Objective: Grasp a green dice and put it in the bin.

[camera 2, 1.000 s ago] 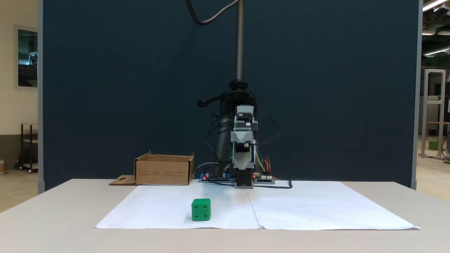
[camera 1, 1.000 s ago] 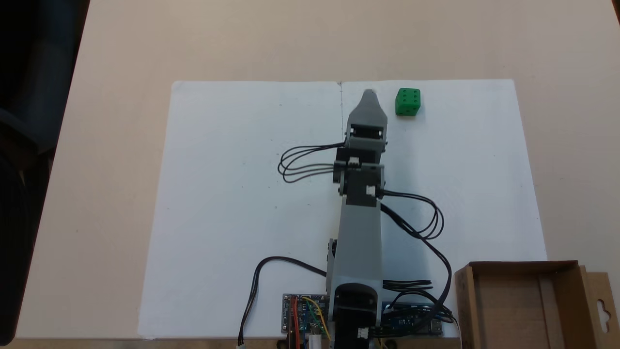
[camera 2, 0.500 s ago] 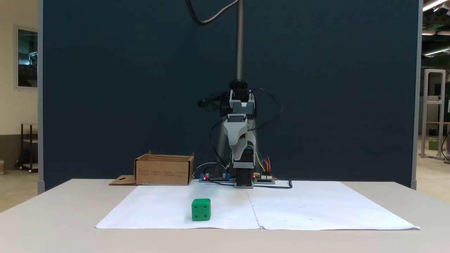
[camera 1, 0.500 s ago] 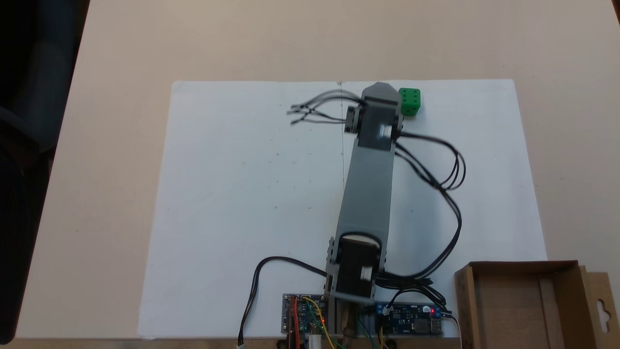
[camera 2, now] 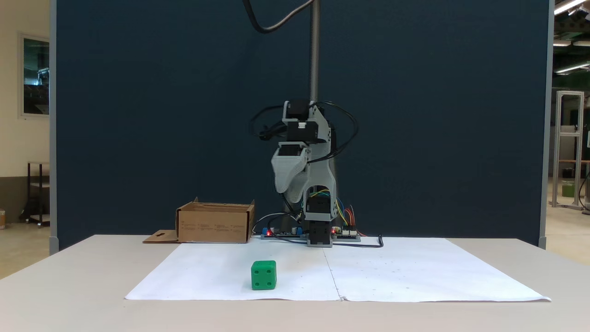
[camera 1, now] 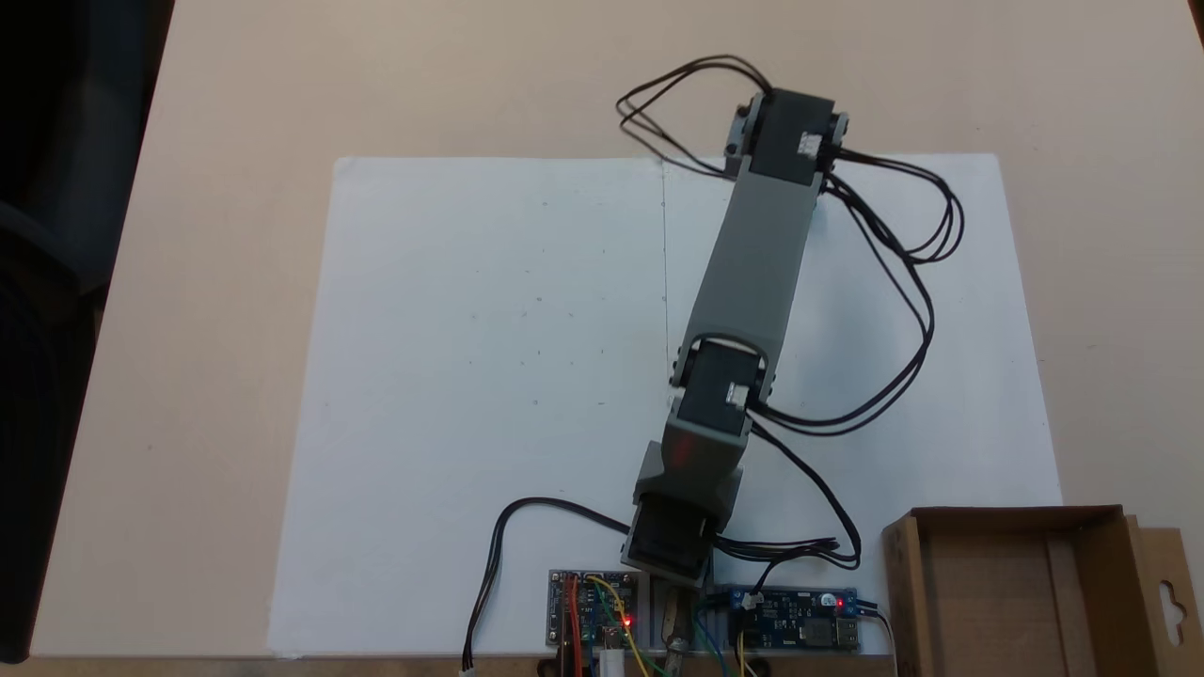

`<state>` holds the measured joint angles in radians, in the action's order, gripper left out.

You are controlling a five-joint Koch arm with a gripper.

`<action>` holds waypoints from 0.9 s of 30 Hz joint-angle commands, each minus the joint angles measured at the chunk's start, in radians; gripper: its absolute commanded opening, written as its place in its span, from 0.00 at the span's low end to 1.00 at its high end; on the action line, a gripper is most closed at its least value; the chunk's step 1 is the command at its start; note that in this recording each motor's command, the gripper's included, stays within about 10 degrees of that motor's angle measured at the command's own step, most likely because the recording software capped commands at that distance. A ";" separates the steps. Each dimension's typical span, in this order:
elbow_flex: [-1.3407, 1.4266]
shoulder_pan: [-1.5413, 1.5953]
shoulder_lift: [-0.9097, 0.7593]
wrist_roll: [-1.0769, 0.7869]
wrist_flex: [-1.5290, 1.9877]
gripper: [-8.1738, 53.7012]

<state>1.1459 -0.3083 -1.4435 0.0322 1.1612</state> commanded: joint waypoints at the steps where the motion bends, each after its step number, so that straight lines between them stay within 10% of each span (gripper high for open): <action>1: -0.077 -0.020 0.006 -0.080 0.069 0.83; 27: -0.417 -0.132 0.397 -0.411 0.061 0.83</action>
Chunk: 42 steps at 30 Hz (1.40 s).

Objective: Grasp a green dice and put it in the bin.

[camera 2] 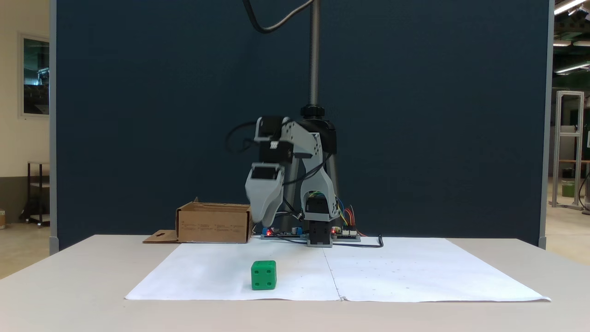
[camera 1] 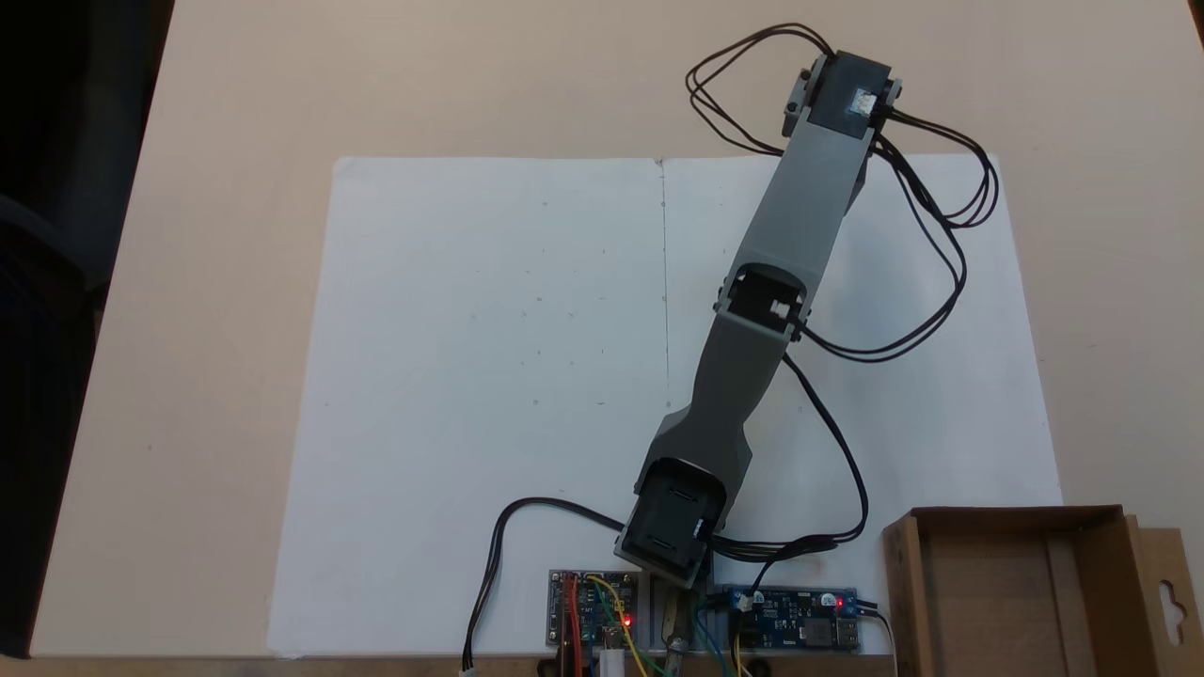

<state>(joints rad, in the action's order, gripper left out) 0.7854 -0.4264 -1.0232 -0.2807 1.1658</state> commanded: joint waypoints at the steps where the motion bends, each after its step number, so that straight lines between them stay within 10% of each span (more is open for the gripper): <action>1: -0.064 -0.015 -0.015 -0.101 0.057 0.83; 42: -0.158 0.046 0.273 -0.123 -0.074 0.83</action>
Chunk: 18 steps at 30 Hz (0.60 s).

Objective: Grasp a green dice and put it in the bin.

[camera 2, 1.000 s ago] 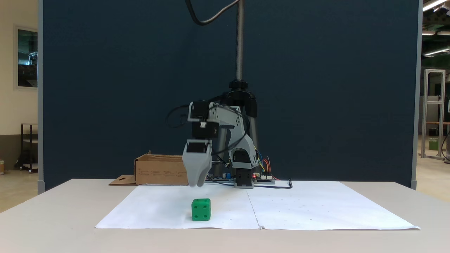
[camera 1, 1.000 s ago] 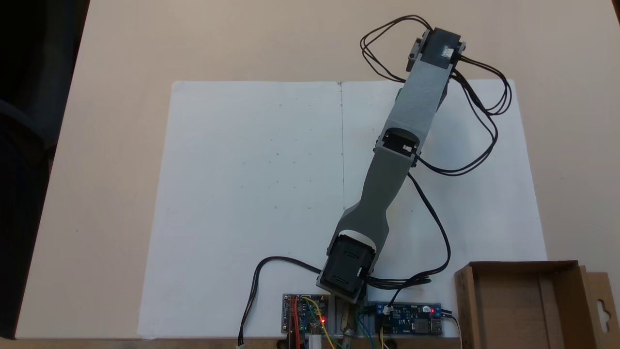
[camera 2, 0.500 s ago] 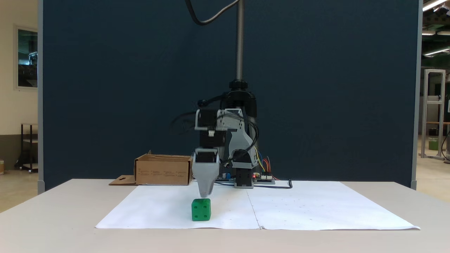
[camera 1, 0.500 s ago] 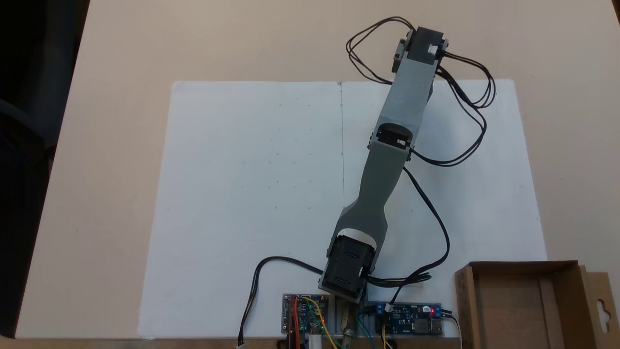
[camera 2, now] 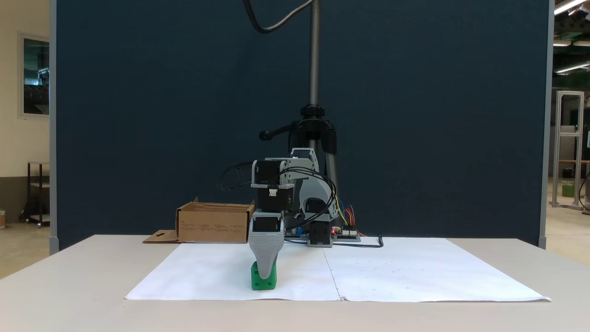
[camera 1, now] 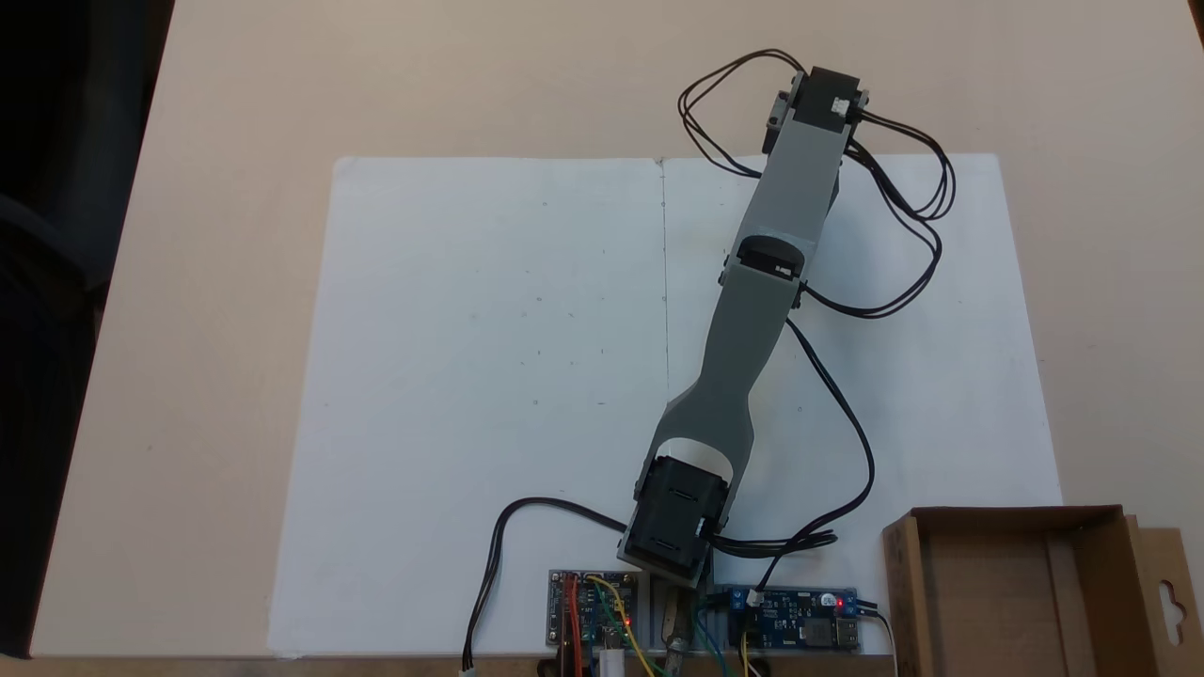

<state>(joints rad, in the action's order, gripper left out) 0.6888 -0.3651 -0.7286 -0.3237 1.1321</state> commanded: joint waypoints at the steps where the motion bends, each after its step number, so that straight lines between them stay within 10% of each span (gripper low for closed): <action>1: -0.061 -0.017 -0.018 -0.080 -0.058 0.83; 18: -0.061 -0.031 -0.006 -0.086 -0.107 0.81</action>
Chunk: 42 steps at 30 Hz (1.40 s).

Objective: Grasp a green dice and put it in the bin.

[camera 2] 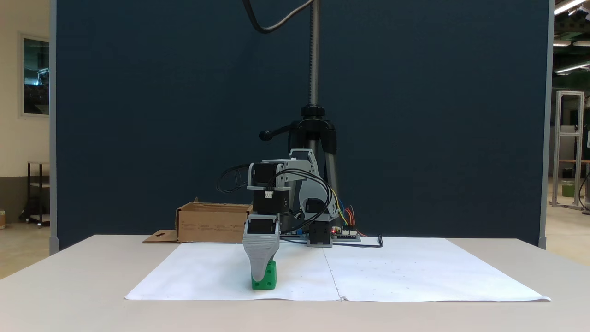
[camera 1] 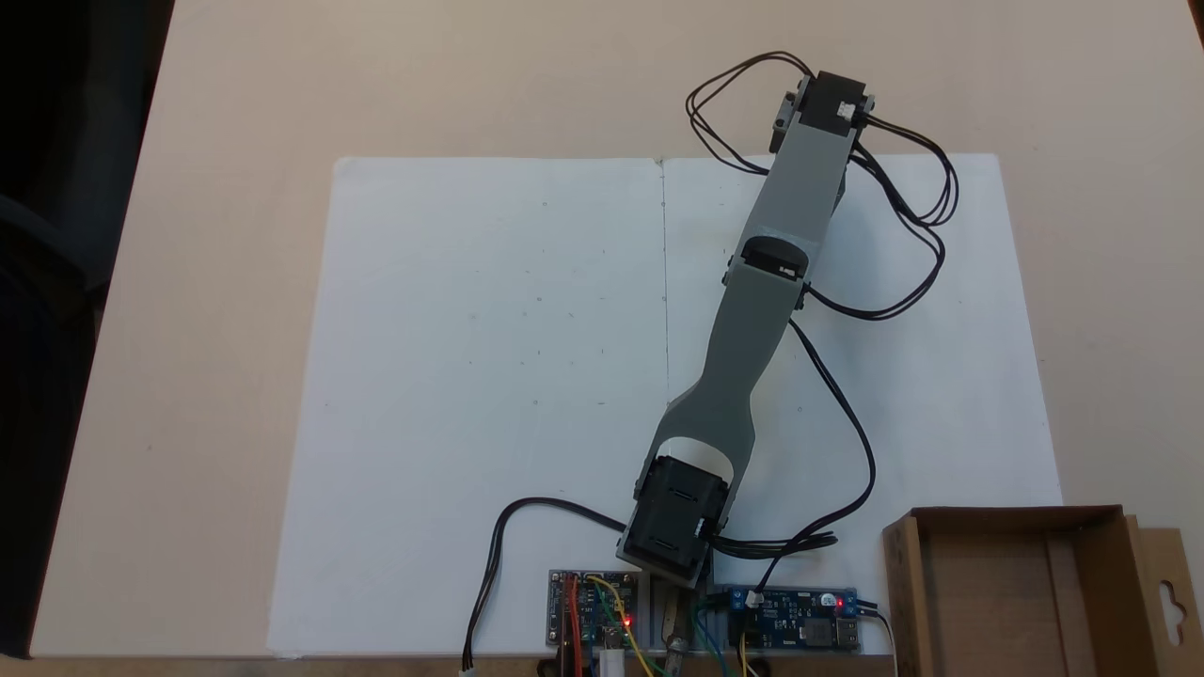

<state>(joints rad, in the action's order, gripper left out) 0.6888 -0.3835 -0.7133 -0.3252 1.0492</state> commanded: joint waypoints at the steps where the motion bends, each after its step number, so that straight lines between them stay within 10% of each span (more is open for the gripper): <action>1: -0.061 -0.012 -0.021 -0.084 -0.025 0.81; 42: -0.061 -0.025 0.021 -0.091 -0.084 0.68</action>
<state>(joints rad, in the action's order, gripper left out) 0.6642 -0.3988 -0.6673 -0.3252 1.0201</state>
